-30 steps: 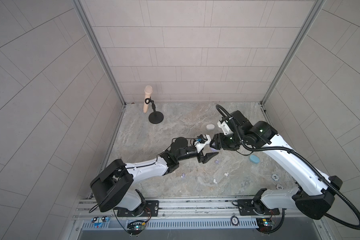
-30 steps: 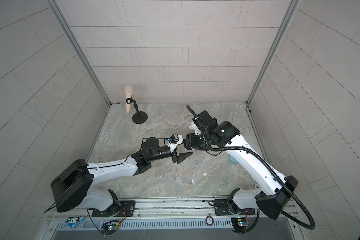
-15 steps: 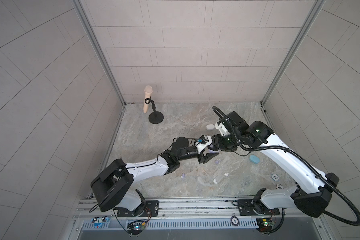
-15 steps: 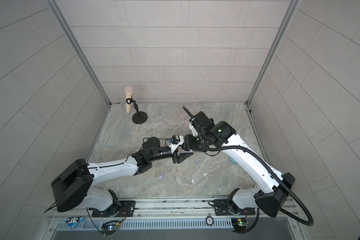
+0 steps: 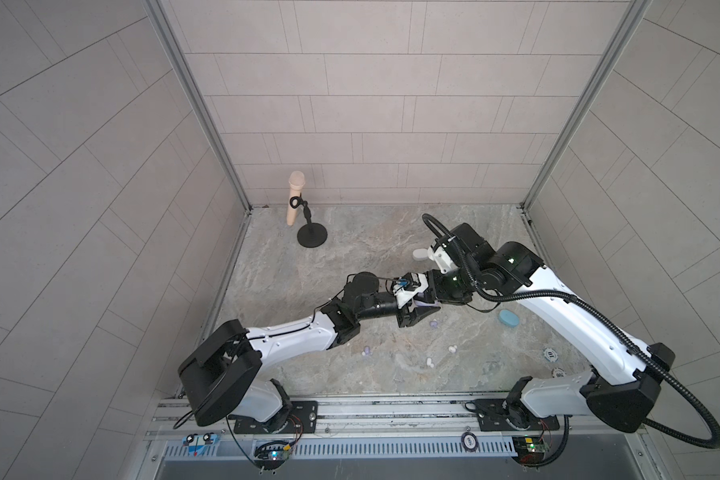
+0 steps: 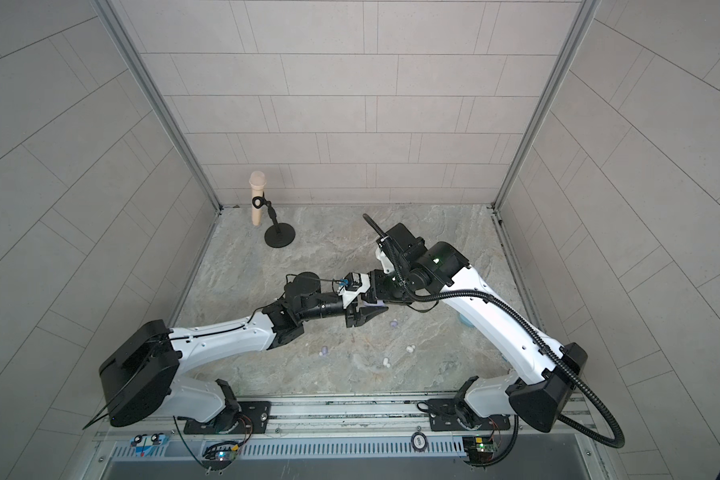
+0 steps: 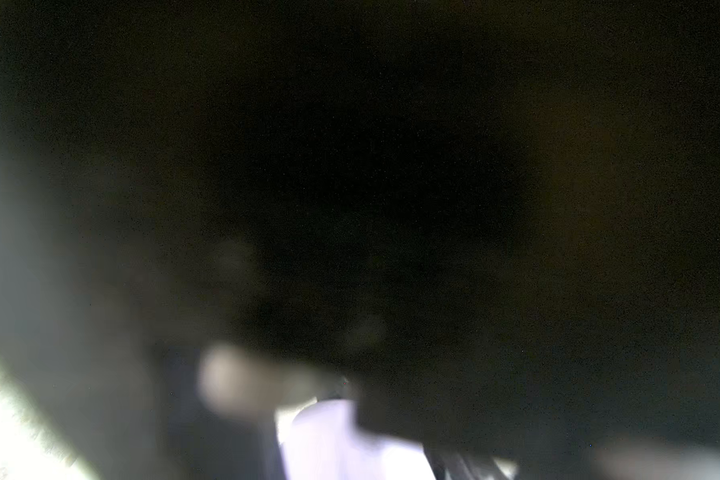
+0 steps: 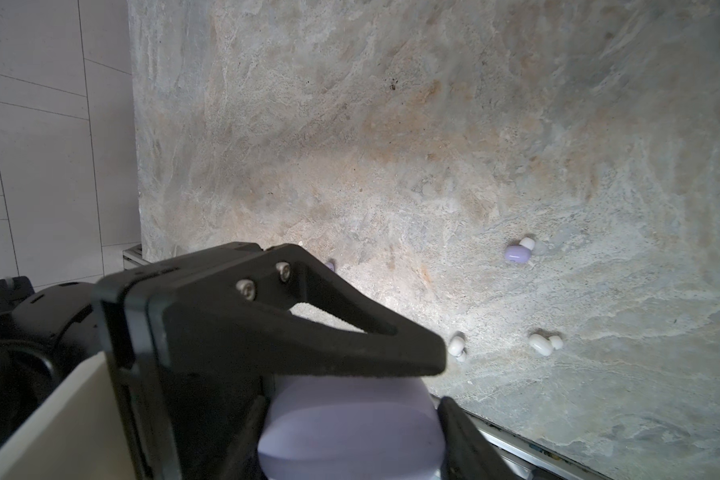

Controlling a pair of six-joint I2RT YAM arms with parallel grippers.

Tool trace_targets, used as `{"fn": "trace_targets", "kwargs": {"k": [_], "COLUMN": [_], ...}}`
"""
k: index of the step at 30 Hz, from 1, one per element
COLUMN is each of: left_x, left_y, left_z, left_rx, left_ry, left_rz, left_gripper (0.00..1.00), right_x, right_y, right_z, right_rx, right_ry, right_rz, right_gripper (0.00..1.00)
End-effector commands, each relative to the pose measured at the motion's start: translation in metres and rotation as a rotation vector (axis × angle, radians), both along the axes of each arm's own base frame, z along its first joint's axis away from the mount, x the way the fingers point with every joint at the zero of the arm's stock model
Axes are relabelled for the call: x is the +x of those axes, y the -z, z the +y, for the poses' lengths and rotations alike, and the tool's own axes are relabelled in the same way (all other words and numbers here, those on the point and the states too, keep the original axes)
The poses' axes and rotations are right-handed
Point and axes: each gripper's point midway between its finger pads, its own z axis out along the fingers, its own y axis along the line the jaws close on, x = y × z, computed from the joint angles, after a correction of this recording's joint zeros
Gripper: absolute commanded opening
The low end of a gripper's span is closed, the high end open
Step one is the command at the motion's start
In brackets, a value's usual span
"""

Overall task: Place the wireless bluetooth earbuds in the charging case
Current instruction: 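Close the left gripper on the lavender case held by the right gripper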

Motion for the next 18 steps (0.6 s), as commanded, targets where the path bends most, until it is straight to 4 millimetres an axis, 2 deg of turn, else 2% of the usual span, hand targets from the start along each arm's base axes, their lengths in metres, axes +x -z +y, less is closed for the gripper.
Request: {"fn": "trace_targets", "kwargs": {"k": [1,7,18], "left_x": [-0.011,-0.016,-0.017], "left_y": [0.001,0.004,0.008], "left_z": [0.001,0.005,0.006], "left_rx": [0.025,0.047,0.058], "left_ry": [0.037,0.046,0.050], "left_rz": [-0.007,-0.005,-0.002], "left_gripper": [0.62,0.67,0.63], "right_x": [0.000,0.002,0.000], "right_y": [-0.019,-0.027,-0.033], "right_z": [0.007,0.002,0.005], "right_rx": [0.064,0.076,0.108], "right_ry": [-0.011,0.004,0.004], "right_rz": [-0.022,-0.067,-0.066], "right_gripper": [0.50,0.50,0.50]}}
